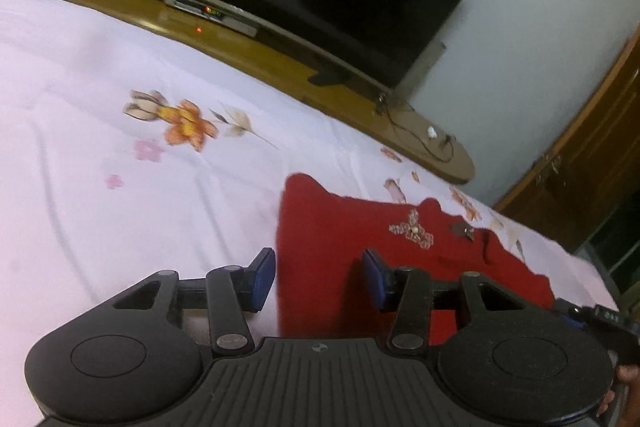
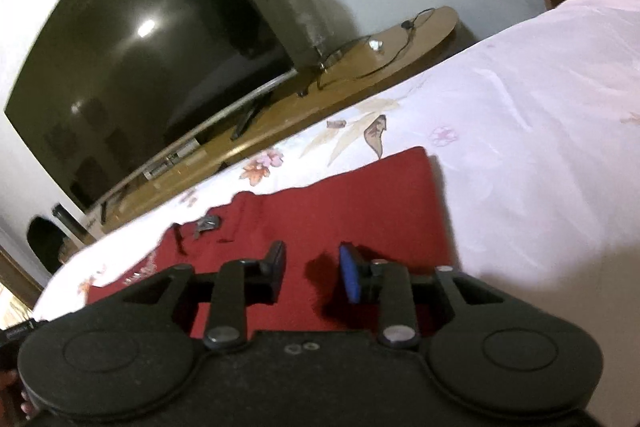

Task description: Fold small clothes

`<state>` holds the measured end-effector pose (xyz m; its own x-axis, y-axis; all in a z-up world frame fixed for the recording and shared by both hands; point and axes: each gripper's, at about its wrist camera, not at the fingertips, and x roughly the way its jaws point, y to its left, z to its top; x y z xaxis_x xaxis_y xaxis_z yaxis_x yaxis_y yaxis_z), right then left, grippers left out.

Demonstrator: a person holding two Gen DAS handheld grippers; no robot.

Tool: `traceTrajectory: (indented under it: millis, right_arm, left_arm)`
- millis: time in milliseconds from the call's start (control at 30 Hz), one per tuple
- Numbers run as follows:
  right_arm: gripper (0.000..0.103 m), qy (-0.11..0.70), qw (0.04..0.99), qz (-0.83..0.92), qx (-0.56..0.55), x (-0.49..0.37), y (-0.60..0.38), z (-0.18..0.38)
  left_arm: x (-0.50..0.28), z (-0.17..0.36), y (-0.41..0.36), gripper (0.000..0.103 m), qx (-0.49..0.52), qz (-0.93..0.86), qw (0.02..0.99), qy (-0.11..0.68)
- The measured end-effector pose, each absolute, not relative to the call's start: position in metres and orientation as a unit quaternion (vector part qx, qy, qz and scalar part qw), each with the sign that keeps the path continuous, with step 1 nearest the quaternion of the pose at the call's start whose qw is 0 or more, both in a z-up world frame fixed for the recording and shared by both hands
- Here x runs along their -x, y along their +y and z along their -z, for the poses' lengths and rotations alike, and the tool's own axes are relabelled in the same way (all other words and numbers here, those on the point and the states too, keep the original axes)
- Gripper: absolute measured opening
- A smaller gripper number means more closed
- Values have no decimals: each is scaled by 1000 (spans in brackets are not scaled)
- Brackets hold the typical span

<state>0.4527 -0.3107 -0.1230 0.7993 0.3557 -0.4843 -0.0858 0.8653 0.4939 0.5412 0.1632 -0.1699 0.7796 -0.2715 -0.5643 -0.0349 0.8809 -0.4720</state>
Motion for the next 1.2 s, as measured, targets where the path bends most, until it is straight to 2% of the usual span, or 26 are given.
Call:
traceTrajectory:
  millis: [100, 133, 167, 200, 233, 433, 667, 800, 1000, 1033, 1100, 1133, 1200]
  right_arm:
    - [24, 310, 919, -115, -217, -463, -305, 128]
    - [17, 312, 921, -113, -206, -464, -302, 128]
    - [13, 313, 923, -110, -193, -464, -300, 128]
    - [3, 314, 928, -104, -172, -463, -297, 128]
    - [3, 313, 931, -101, -160, -463, -296, 128]
    - [3, 303, 944, -83, -99, -455, -292, 129]
    - [3, 312, 943, -84, -84, -460, -288, 126]
    - [17, 302, 944, -91, -91, -448, -293, 114]
    - [20, 279, 950, -102, -91, -426, -298, 100]
    - [20, 283, 949, -105, -87, -424, -297, 102]
    - [19, 312, 942, -101, -71, -428, -292, 115]
    - [19, 334, 935, -98, -60, -433, -290, 123]
    - [19, 326, 938, -98, -62, -431, -291, 124]
  left_arm:
    - [-548, 176, 157, 46, 223, 58, 916, 329]
    - [-550, 176, 156, 42, 224, 57, 916, 329]
    - [-552, 175, 156, 30, 219, 51, 917, 331]
    - [-553, 175, 156, 23, 212, 45, 917, 334]
    - [-553, 175, 158, 23, 214, 46, 917, 334]
    - [-555, 177, 157, 22, 198, 45, 920, 334]
    - [-555, 172, 156, 22, 188, 44, 921, 340]
    - [-546, 158, 151, 22, 180, 41, 926, 328]
    - [-524, 150, 142, 22, 163, 49, 931, 323]
    - [-526, 156, 138, 22, 148, 44, 928, 339]
    - [-528, 162, 134, 29, 124, 32, 928, 351]
    - [-527, 162, 136, 29, 134, 31, 927, 349]
    - [-523, 158, 138, 29, 148, 18, 925, 350]
